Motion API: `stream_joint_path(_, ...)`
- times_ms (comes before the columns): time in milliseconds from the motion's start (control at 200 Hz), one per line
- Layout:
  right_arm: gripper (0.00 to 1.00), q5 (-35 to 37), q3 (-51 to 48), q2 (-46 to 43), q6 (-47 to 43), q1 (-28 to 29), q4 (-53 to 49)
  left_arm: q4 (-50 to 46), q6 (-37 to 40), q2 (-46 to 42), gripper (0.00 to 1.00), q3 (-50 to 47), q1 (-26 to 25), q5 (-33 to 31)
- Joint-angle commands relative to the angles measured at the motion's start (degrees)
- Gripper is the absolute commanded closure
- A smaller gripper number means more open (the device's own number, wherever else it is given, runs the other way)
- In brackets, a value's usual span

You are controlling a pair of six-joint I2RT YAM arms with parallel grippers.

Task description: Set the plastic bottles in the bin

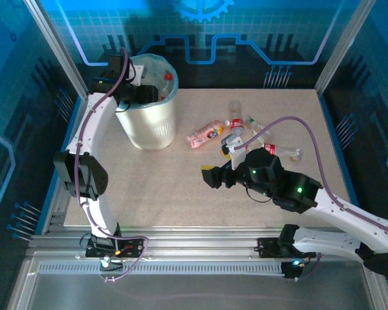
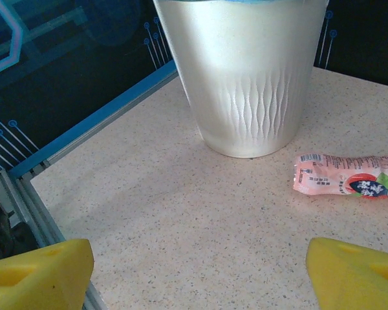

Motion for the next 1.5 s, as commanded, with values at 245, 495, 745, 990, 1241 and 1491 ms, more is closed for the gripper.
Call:
stream_joint_path(245, 0.14, 2.3, 0.2, 1.5, 1.0, 1.0, -0.5, -1.9, -4.2, -5.0, 0.24, 13.7, 0.9, 1.0)
stream_joint_path(495, 0.14, 2.5, -0.1, 2.4, 1.5, 1.0, -0.1, -0.6, -3.1, -5.0, 0.41, 8.7, 1.0, -0.9)
stream_joint_path(745, 0.14, 4.5, 0.3, 2.5, 2.9, 0.9, -2.3, -4.6, -3.9, 2.3, 0.54, 8.9, 1.6, 0.9)
stream_joint_path(990, 0.15, 9.2, 2.0, 3.3, 4.1, 0.6, -6.1, -7.6, -4.2, 5.7, 0.54, 11.3, 1.7, 2.7)
stream_joint_path(1241, 0.12, 10.4, 8.1, 8.0, 11.2, -8.6, -20.1, -8.2, -6.6, 2.3, 0.5, 18.1, 1.4, 4.6)
stream_joint_path(1491, 0.08, 4.8, 10.3, 16.2, -5.7, -26.6, -26.3, -0.8, -2.9, -13.2, 0.4, 7.9, -5.8, -1.9)
